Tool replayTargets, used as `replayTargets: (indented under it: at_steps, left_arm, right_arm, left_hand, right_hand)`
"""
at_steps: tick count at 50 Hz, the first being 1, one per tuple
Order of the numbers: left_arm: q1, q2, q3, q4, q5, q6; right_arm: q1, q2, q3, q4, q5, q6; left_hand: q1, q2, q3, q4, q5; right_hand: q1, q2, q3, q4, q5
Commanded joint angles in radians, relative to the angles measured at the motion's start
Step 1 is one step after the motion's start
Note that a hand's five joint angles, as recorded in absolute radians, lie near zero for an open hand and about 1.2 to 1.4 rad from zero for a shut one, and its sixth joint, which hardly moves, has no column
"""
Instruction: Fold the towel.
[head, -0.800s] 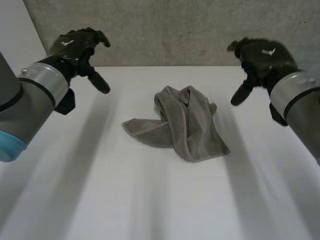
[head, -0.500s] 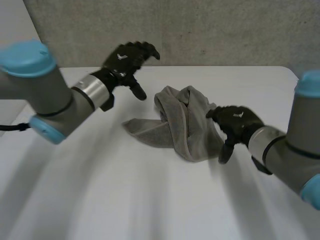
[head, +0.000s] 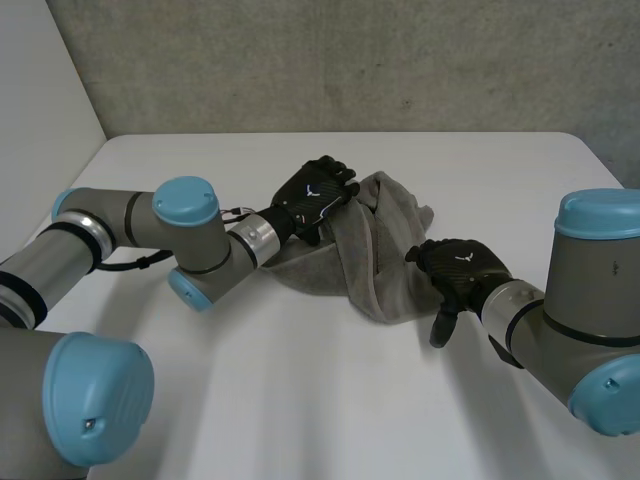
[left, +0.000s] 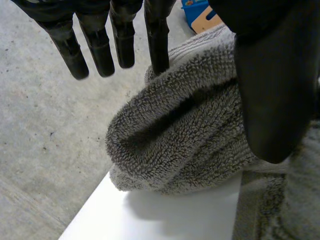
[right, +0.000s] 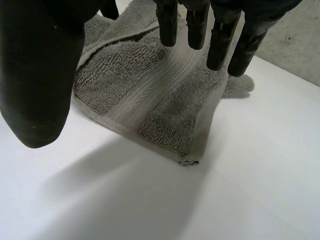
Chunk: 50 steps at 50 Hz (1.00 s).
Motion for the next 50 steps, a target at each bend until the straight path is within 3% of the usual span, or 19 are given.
replayTargets:
  at_steps: [1, 3, 4, 5, 6, 8, 14, 22, 27, 37, 38, 39, 40, 42, 43, 44, 48, 50]
  left_arm:
    - [-0.010, -0.035, 0.041, 0.000, 0.031, 0.038]
    - [-0.015, -0.047, 0.053, 0.000, 0.034, 0.057]
    - [-0.015, -0.047, 0.053, 0.000, 0.034, 0.058]
    - [-0.015, -0.049, 0.056, 0.000, 0.034, 0.067]
    - [-0.015, -0.049, 0.056, 0.000, 0.034, 0.067]
    - [-0.015, -0.041, 0.056, 0.000, 0.037, 0.076]
    - [-0.021, 0.007, 0.028, -0.016, 0.031, 0.078]
    - [-0.035, 0.241, -0.180, -0.118, 0.012, 0.074]
    - [-0.033, 0.463, -0.453, -0.166, -0.075, 0.064]
    - [-0.032, 0.692, -0.798, -0.166, -0.181, 0.039]
    - [-0.032, 0.723, -0.840, -0.167, -0.202, 0.021]
    - [-0.032, 0.723, -0.840, -0.167, -0.203, 0.021]
    - [-0.030, 0.749, -0.878, -0.167, -0.219, 0.001]
    - [-0.027, 0.775, -0.910, -0.167, -0.233, -0.022]
    - [-0.026, 0.801, -0.938, -0.169, -0.242, -0.045]
    - [-0.026, 0.801, -0.938, -0.169, -0.242, -0.045]
    - [-0.006, 0.911, -0.986, -0.169, -0.249, -0.105]
    - [0.010, 0.944, -0.981, -0.163, -0.247, -0.116]
  right_arm:
    - [-0.004, 0.003, -0.007, 0.001, 0.003, -0.002]
    - [-0.004, 0.003, -0.007, 0.001, 0.003, -0.002]
    - [-0.004, 0.002, -0.008, 0.001, 0.003, -0.002]
    - [-0.004, 0.002, -0.008, 0.001, 0.003, -0.002]
    - [-0.004, 0.002, -0.010, 0.003, 0.003, 0.000]
    - [-0.004, 0.002, -0.011, 0.005, 0.003, 0.003]
    - [0.005, -0.005, -0.011, 0.005, 0.003, 0.021]
    - [0.045, 0.006, -0.010, -0.038, -0.010, 0.180]
    - [0.099, 0.055, -0.019, -0.121, -0.004, 0.221]
    - [0.168, 0.175, -0.111, -0.135, -0.002, 0.346]
    - [0.172, 0.179, -0.114, -0.132, -0.007, 0.380]
    - [0.172, 0.181, -0.110, -0.127, -0.002, 0.404]
    - [0.172, 0.181, -0.110, -0.127, -0.002, 0.405]
    - [0.165, 0.164, -0.093, -0.114, -0.008, 0.422]
    - [0.165, 0.164, -0.093, -0.114, -0.008, 0.422]
    - [0.162, 0.144, -0.090, -0.098, -0.017, 0.417]
    - [0.162, 0.064, -0.097, -0.049, -0.042, 0.368]
    - [0.139, 0.003, -0.164, 0.016, -0.114, 0.257]
  left_hand:
    - [0.144, 0.143, 0.146, 0.153, 0.135]
    - [0.445, 0.443, 0.446, 0.453, 0.435]
    - [0.447, 0.445, 0.448, 0.455, 0.437]
    - [0.673, 0.672, 0.675, 0.682, 0.664]
    - [0.676, 0.674, 0.677, 0.684, 0.666]
    - [1.023, 1.022, 1.025, 1.032, 1.014]
    - [1.054, 1.053, 1.055, 1.063, 1.045]
    - [1.054, 1.053, 1.055, 1.063, 1.045]
    - [1.054, 1.053, 1.055, 1.063, 1.045]
    - [1.054, 1.053, 1.055, 1.063, 1.045]
    - [1.054, 1.053, 1.055, 1.063, 1.045]
    - [1.054, 1.053, 1.055, 1.063, 1.045]
    - [1.054, 1.053, 1.055, 1.063, 1.045]
    - [1.054, 1.053, 1.055, 1.063, 1.045]
    - [1.054, 1.053, 1.055, 1.063, 1.045]
    - [1.054, 1.053, 1.055, 1.063, 1.045]
    - [1.054, 1.053, 1.055, 1.063, 1.045]
    - [1.054, 1.053, 1.055, 1.063, 1.045]
  right_hand:
    - [-0.050, -0.065, -0.073, -0.075, -0.059]
    - [-0.050, -0.065, -0.073, -0.075, -0.059]
    - [-0.050, -0.065, -0.073, -0.075, -0.059]
    - [-0.050, -0.065, -0.073, -0.075, -0.059]
    - [-0.050, -0.065, -0.073, -0.075, -0.059]
    - [-0.050, -0.065, -0.073, -0.075, -0.059]
    - [-0.050, -0.065, -0.073, -0.075, -0.059]
    - [-0.050, -0.065, -0.073, -0.075, -0.059]
    - [-0.050, -0.065, -0.073, -0.075, -0.059]
    - [-0.050, -0.065, -0.073, -0.075, -0.059]
    - [0.000, -0.015, -0.023, -0.025, -0.009]
    - [0.265, 0.250, 0.243, 0.241, 0.257]
    - [0.268, 0.253, 0.246, 0.244, 0.260]
    - [0.922, 0.907, 0.900, 0.898, 0.914]
    - [0.926, 0.911, 0.903, 0.901, 0.917]
    - [1.169, 1.154, 1.146, 1.145, 1.161]
    - [1.171, 1.156, 1.149, 1.147, 1.163]
    - [1.171, 1.156, 1.149, 1.147, 1.163]
